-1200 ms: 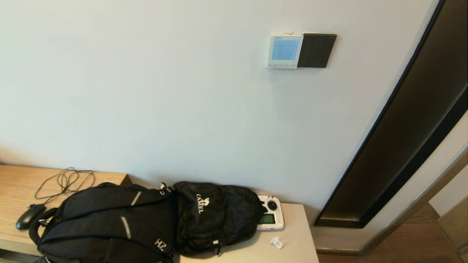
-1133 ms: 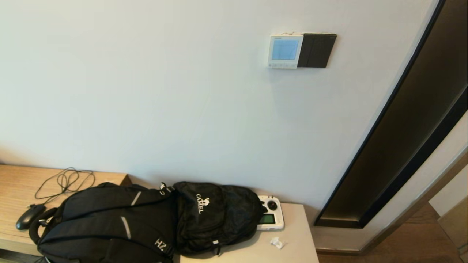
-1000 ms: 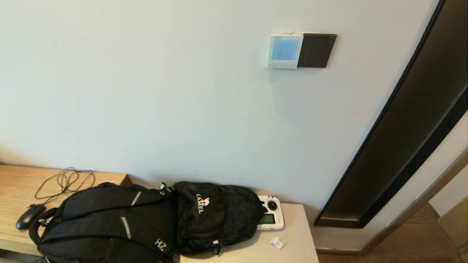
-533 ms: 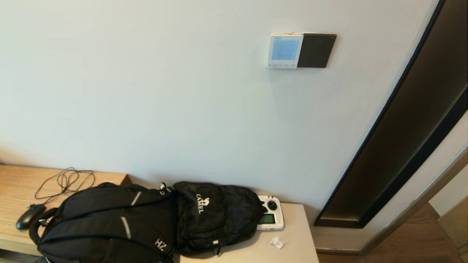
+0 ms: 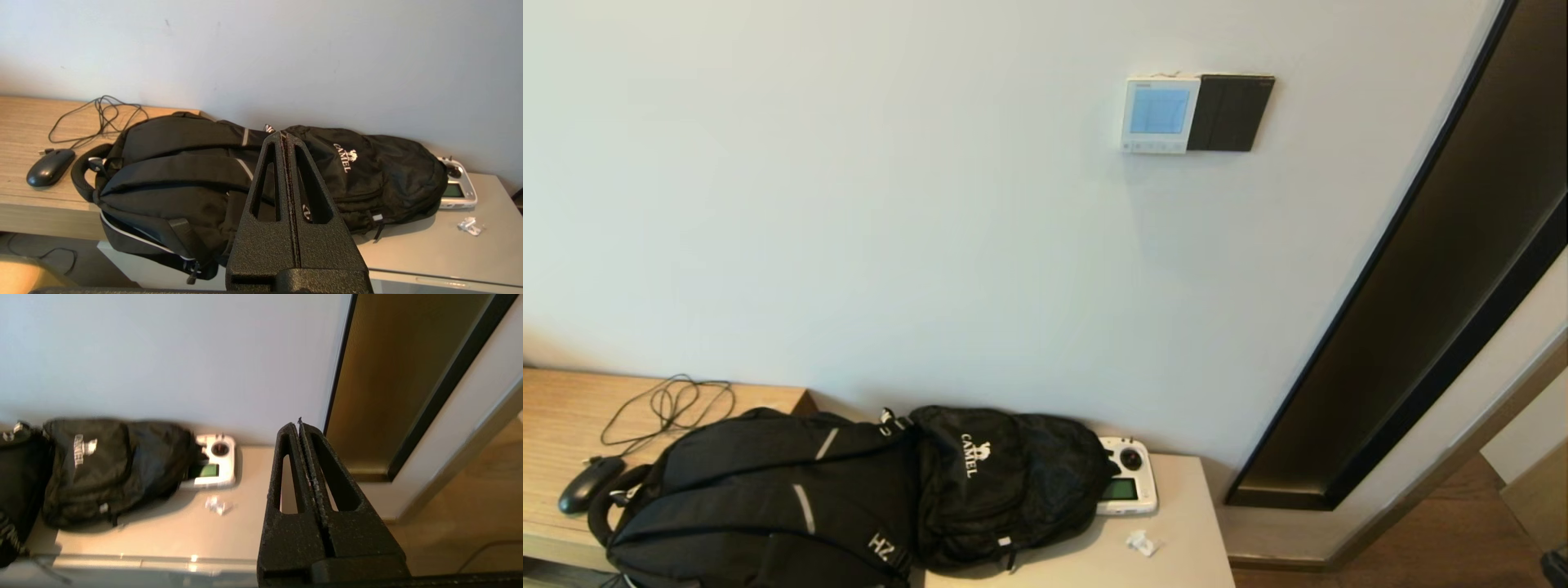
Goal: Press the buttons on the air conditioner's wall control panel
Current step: Turn on the central air conditioner
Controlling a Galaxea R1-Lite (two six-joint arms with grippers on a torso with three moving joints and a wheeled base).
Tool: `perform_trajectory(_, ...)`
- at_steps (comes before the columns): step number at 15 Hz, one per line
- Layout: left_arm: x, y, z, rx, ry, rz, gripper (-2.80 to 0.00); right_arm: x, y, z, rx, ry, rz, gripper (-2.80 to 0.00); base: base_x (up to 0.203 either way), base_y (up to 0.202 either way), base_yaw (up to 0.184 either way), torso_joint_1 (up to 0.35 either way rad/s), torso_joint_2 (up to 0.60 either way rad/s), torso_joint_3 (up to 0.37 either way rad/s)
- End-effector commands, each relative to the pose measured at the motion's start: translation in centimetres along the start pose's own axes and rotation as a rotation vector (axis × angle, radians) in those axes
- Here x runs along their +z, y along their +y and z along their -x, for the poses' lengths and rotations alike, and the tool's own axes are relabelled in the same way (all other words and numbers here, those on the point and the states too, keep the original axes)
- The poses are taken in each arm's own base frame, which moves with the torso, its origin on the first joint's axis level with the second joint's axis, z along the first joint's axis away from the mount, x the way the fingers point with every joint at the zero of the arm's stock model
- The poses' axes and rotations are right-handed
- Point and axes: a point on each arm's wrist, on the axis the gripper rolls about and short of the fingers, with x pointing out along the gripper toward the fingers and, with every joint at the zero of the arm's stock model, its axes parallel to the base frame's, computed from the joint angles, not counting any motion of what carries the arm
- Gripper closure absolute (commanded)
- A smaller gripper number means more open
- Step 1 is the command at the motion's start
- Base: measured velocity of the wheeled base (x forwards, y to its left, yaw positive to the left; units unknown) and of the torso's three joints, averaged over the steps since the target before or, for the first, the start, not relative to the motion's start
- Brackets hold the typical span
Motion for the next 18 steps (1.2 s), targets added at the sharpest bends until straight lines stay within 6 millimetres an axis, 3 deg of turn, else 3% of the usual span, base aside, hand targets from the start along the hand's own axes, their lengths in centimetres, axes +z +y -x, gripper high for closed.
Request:
perform_trajectory(1, 0.0, 0.0, 0.0, 0.001, -0.001, 0.000, 0.00, 1.1, -0.2, -2.8, -0.004, 0.045, 0.004, 0.00, 0.000, 0.000, 0.000, 0.000, 0.00, 0.000)
perform_trajectory(6, 0.0, 0.0, 0.0, 0.002, -0.002, 0.000, 0.00, 4.6, -0.7, -9.9, -0.022, -0.012, 0.029, 0.00, 0.000, 0.000, 0.000, 0.000, 0.00, 0.000)
perform_trajectory(10, 0.0, 0.0, 0.0, 0.001, -0.002, 0.000, 0.00, 10.4, -0.5, -15.8, -0.067, -0.162, 0.039, 0.00, 0.000, 0.000, 0.000, 0.000, 0.00, 0.000)
perform_trajectory(14, 0.0, 0.0, 0.0, 0.001, -0.001, 0.000, 0.00, 16.3, 3.4, -19.8, -0.042, -0.225, 0.002, 0.00, 0.000, 0.000, 0.000, 0.000, 0.00, 0.000)
perform_trajectory(18, 0.0, 0.0, 0.0, 0.001, -0.001, 0.000, 0.00, 18.2, 7.6, -24.0, -0.008, -0.214, -0.017, 0.00, 0.000, 0.000, 0.000, 0.000, 0.00, 0.000)
